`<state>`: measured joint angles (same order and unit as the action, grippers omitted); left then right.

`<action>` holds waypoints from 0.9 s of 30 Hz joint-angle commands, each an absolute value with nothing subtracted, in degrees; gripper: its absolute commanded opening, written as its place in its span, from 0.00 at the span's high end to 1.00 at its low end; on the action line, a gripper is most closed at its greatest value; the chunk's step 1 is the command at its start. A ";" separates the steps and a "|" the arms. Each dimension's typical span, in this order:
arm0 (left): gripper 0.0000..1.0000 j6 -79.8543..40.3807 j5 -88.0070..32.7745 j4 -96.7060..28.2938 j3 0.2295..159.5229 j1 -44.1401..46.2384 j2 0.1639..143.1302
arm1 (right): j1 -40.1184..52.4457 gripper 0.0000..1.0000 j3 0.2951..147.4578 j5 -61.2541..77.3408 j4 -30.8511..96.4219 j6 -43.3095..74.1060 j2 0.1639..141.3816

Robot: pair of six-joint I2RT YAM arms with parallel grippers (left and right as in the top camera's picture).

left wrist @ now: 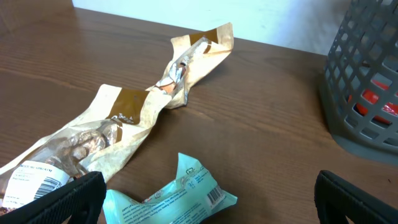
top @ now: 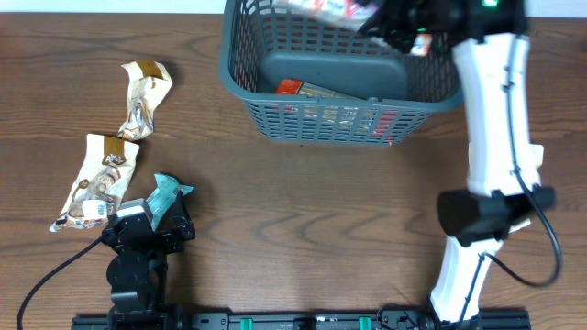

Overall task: Pack container
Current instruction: 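Carry the tissue multipack into the basket and release it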

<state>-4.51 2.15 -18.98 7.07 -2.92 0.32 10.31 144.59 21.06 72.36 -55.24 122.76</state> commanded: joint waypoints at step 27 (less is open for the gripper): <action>0.01 -5.04 2.96 -19.38 6.17 -3.20 0.34 | 5.87 0.01 147.76 20.78 72.10 -43.29 122.50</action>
